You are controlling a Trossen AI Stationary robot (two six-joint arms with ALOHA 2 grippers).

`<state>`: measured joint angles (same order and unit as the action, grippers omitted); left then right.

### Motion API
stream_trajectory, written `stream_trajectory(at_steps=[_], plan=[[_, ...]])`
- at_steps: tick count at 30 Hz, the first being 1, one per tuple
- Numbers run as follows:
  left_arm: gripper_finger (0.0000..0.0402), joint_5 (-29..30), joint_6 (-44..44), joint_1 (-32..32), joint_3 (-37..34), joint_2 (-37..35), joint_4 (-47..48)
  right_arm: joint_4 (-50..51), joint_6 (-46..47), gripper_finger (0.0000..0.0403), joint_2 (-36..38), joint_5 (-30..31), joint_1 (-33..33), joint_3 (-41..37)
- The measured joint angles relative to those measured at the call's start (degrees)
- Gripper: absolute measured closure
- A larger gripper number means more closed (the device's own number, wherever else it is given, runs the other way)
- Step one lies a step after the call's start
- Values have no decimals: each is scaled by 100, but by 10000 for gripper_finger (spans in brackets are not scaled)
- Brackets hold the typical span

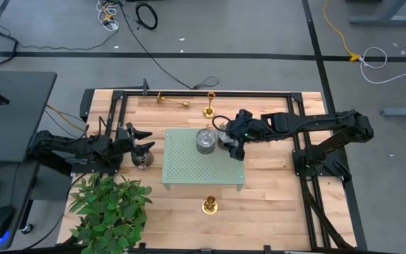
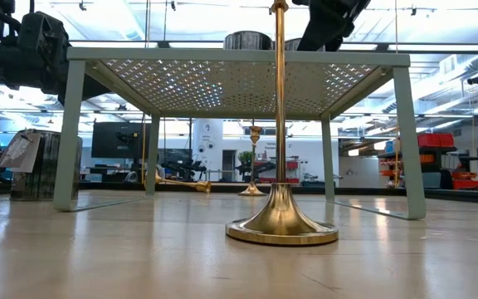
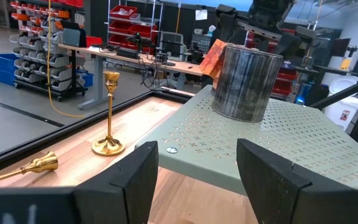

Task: Pick & Place candle stick holders
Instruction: Put the bottom orange scented candle on the shelf

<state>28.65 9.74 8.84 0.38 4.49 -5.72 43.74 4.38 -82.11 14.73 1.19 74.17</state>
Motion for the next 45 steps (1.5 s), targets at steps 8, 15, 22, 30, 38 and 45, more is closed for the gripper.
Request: stream_trajectory(at_steps=[8,15,22,30,38,45], plan=[[184,-1,0,0,2,0,0,5,23,7,0,89,-2,0],[184,-1,0,1,0,0,0,19,-13,7,2,-7,0,2],[184,0,0,2,2,0,0,41,9,7,4,-319,1,7],[184,0,0,1,0,0,0,18,204,7,2,-181,-9,7],[184,-1,0,0,2,-2,0,-117,204,7,2,-220,-11,7],[184,-1,0,2,2,0,0,-137,173,7,4,-221,-11,7]])
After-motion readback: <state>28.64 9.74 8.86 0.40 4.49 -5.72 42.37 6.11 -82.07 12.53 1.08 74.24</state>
